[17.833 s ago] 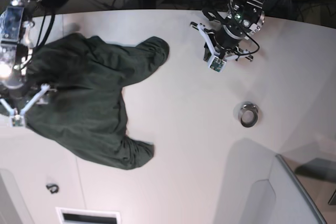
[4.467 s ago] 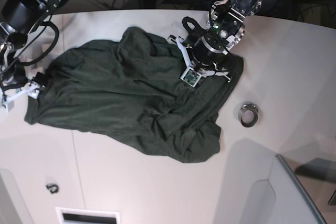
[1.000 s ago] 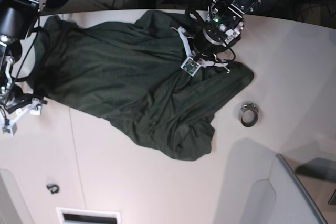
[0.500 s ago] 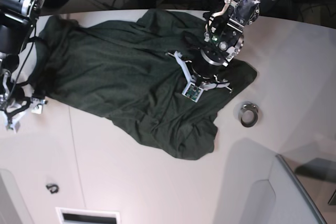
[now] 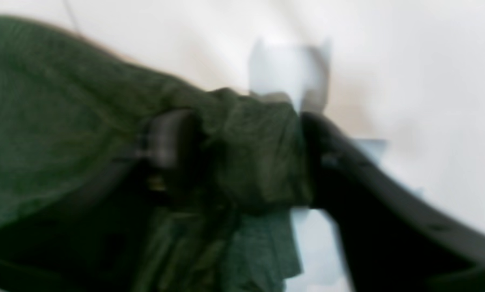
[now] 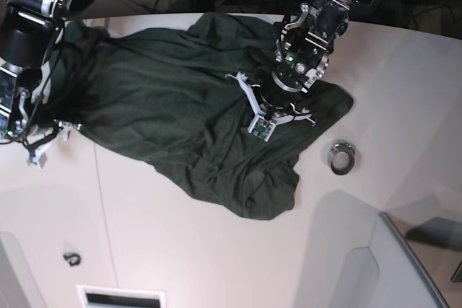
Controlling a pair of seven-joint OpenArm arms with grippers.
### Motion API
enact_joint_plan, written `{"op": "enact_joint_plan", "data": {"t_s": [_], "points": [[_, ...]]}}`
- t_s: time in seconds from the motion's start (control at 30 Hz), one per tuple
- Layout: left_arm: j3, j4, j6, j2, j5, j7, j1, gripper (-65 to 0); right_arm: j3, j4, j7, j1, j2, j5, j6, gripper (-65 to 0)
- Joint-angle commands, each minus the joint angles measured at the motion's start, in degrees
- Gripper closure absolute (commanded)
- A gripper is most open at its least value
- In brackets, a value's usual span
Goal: Layout the t-shirt on the table in an organized manner, then fold the t-shirt properly
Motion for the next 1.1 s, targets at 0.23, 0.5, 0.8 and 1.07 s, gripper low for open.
{"op": "enact_joint_plan", "data": {"t_s": [0.23,0.5,0.8,1.07], "points": [[-0.21,0.91,0.27,0.02,0.14,-1.3,-0.72,0.0,0.17,13.17,2.75,-1.08,0.39,0.09,0.55,-0.5],[-0.04,0.74,0.27,0.29,0.14,-1.3,-1.51,0.0,-0.01,41.91,-5.52,-13.56,-4.35,0.09,8.99,0.0],[0.49,-3.83,0.27,1.69,0.23,-1.3,-4.41,0.0,-11.09,50.18,-14.75,-29.65,-9.89,0.0,20.33,0.0],[0.58,-5.5,0.27,1.96,0.23,-1.3,-4.24,0.0,-2.38,45.25,-19.05,-24.38,-10.86,0.18,22.48,-40.1]]}}
